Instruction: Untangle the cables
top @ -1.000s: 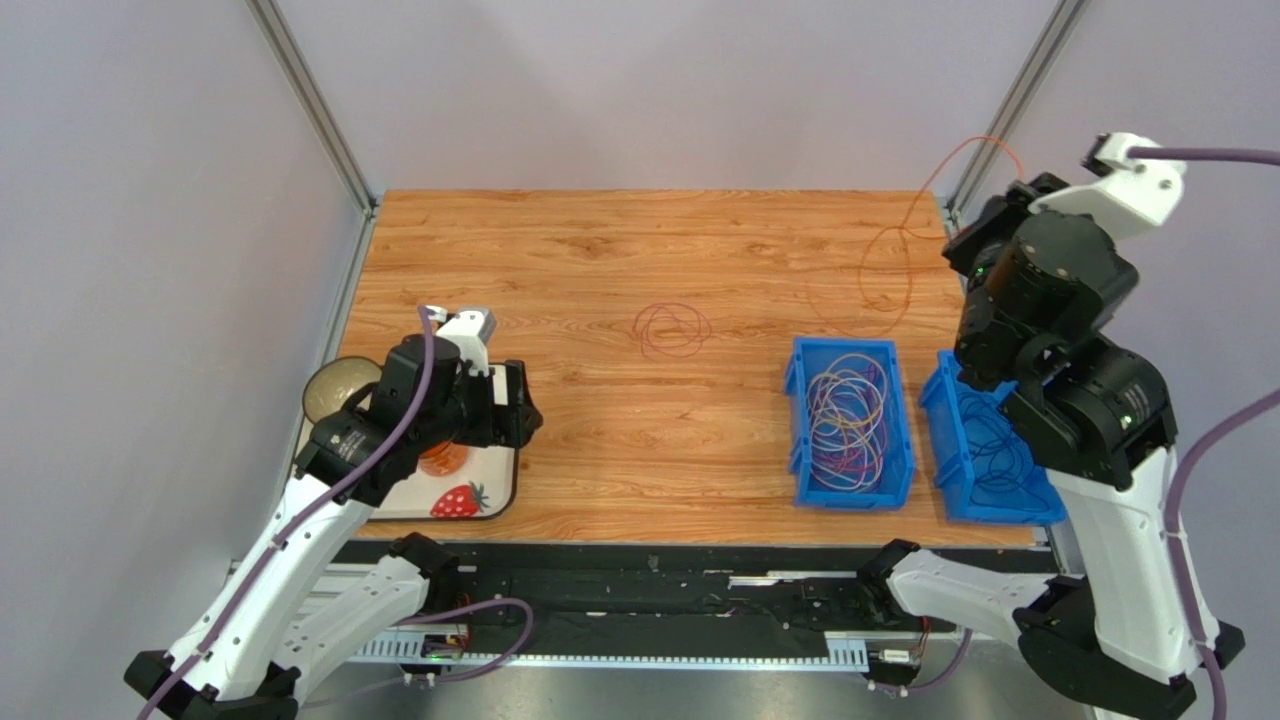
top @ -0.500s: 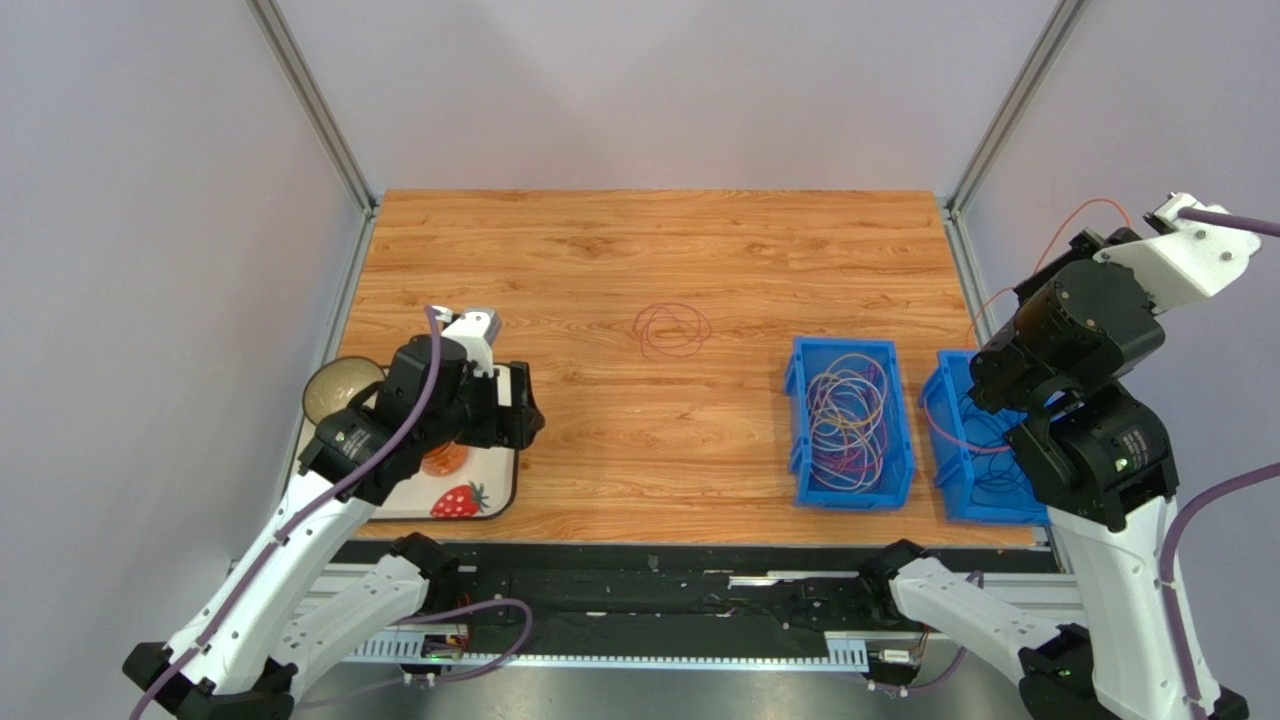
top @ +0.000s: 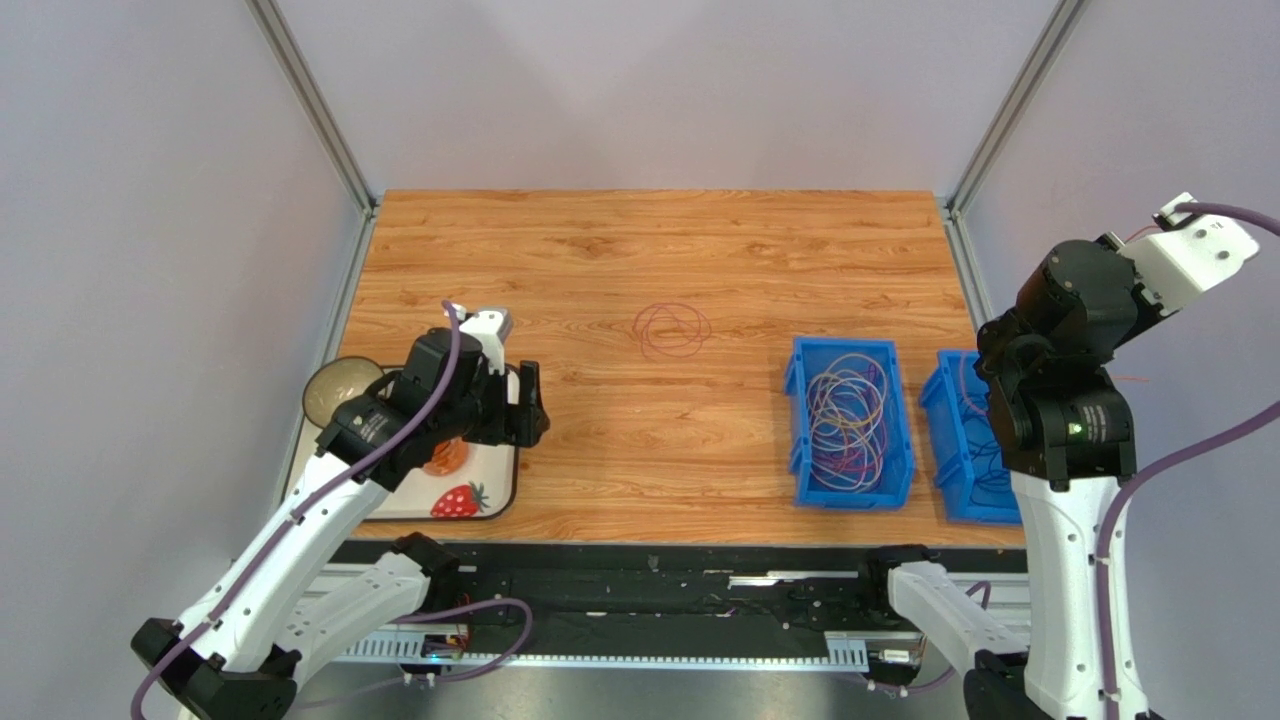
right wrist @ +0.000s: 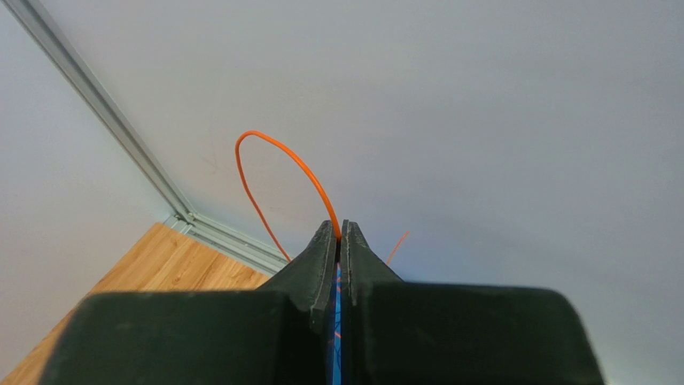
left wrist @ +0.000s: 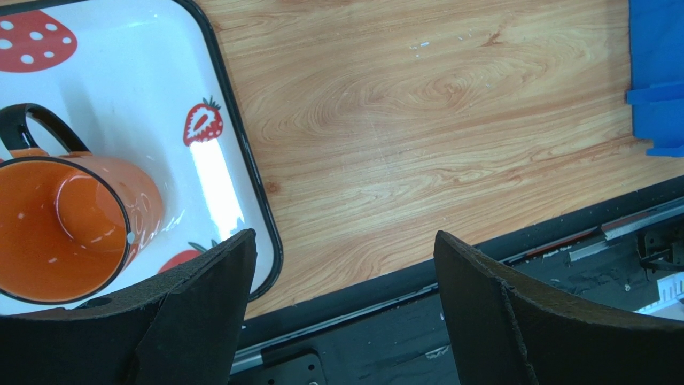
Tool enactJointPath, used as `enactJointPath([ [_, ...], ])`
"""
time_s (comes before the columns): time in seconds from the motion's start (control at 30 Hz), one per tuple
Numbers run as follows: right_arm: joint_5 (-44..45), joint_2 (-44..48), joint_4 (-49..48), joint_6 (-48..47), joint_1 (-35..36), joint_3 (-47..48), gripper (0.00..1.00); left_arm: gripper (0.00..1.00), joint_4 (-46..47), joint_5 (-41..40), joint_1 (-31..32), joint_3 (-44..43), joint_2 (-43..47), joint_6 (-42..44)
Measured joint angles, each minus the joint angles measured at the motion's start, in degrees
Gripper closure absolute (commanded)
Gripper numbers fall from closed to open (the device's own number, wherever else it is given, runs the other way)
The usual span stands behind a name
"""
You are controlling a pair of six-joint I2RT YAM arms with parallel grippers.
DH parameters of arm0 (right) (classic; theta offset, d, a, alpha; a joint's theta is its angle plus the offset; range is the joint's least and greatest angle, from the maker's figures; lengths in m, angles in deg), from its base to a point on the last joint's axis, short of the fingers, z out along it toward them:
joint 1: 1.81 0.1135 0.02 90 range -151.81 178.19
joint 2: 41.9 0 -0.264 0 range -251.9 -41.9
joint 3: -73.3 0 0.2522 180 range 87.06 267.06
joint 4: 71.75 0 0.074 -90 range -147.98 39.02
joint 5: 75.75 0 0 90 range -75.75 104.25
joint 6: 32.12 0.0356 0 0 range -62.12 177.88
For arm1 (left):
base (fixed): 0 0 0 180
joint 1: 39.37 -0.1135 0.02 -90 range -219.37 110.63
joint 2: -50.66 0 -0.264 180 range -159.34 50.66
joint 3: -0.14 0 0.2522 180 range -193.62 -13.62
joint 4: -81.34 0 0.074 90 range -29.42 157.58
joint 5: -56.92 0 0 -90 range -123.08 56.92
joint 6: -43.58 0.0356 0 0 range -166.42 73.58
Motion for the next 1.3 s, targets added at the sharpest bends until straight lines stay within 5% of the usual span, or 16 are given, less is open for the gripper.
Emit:
enactJointPath([
  [0.33,-8.6,-1.1,-0.9,5.1,-12.3,-10.5,1.0,0.11,0.0,0.0,0.0,0.0,-2.0,0.0],
  [0.83,-28.9,-2.4,2.6,19.5,-16.0,-23.2,1.0,0.11,0.0,-0.1,0.0,0.0,-2.7,0.0],
  [1.3,-30.4,-9.6,5.6,28.3,-23.3,-29.4,1.0,0.11,0.0,-0.2,0.2,0.0,-2.7,0.0],
])
